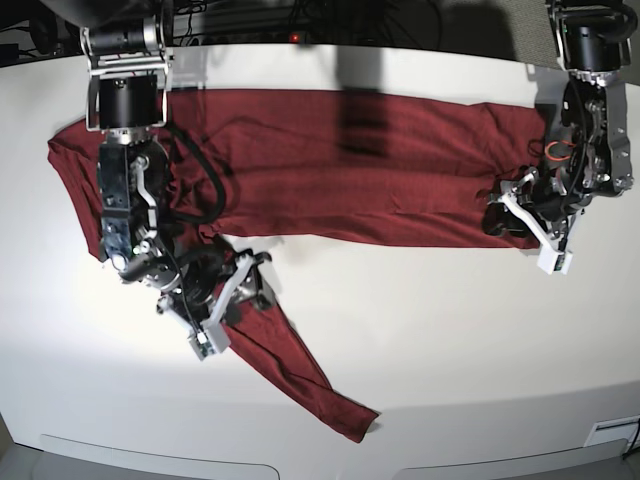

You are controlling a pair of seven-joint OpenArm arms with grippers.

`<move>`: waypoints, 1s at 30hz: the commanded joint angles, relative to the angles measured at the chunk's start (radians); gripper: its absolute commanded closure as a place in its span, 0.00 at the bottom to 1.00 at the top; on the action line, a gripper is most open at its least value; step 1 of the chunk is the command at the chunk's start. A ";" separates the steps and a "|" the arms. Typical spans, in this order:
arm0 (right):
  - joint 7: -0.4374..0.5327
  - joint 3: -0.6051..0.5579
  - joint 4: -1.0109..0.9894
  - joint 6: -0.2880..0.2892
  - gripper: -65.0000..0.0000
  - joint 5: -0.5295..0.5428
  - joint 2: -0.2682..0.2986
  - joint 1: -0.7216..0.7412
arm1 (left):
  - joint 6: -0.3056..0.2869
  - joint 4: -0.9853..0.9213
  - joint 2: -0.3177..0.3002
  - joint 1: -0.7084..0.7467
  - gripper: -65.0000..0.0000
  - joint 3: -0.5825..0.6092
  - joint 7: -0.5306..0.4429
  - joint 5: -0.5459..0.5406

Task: Fold the T-shirt properly
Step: 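Grasp the hanging sleeve with the right gripper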

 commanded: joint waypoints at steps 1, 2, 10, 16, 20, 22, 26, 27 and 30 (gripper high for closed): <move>0.055 0.002 0.006 -0.033 0.49 -0.045 0.008 0.037 | 0.007 0.003 -0.011 -0.006 0.55 0.000 0.029 0.008; 0.089 0.002 -0.014 -0.068 0.49 -0.095 0.008 0.050 | 0.007 0.003 -0.011 -0.006 0.55 0.000 0.029 0.008; 0.192 0.002 -0.378 -0.241 0.49 -0.188 0.002 0.236 | 0.007 0.023 -0.011 -0.006 0.55 0.000 0.029 -0.045; 0.166 0.002 -0.578 -0.225 0.49 -0.233 -0.023 0.288 | 0.007 0.125 -0.011 -0.007 0.55 0.000 0.029 -0.052; 0.138 0.002 -0.577 -0.097 0.49 -0.189 -0.025 0.245 | 0.007 0.196 -0.011 -0.025 0.55 0.000 0.029 -0.051; 0.093 0.002 -0.573 -0.026 0.49 -0.120 -0.025 0.226 | 0.007 0.202 -0.011 -0.051 0.55 0.000 0.030 -0.052; -0.049 0.002 -0.494 0.028 0.49 0.005 -0.022 0.166 | 0.007 0.202 -0.011 -0.097 0.55 0.000 0.045 -0.051; -0.094 0.002 -0.456 0.028 0.49 0.035 -0.018 0.145 | 0.007 0.202 -0.011 -0.105 0.55 0.000 0.052 -0.051; -0.209 0.002 -0.306 0.028 0.49 0.176 0.021 0.061 | 0.006 0.202 -0.011 -0.124 0.55 0.000 0.054 -0.056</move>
